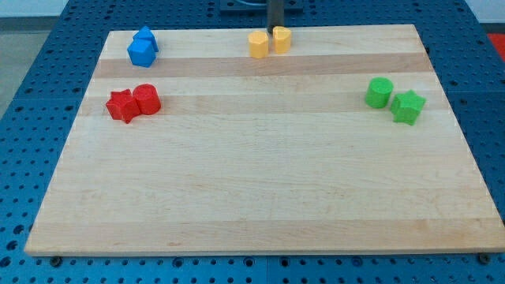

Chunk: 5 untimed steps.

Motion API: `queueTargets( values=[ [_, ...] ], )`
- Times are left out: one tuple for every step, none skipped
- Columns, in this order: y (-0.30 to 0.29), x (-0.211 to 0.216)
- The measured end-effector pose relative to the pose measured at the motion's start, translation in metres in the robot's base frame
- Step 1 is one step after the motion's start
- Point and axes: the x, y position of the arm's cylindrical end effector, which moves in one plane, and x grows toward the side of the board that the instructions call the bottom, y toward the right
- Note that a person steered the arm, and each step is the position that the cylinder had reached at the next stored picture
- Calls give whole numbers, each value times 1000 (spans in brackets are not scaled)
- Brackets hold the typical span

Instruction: Move the yellow heart bottom right to the yellow hexagon

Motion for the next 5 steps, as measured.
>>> queueTargets(
  values=[
    [0,6],
    [0,21],
    [0,38],
    [0,58],
    [0,83]
  ],
)
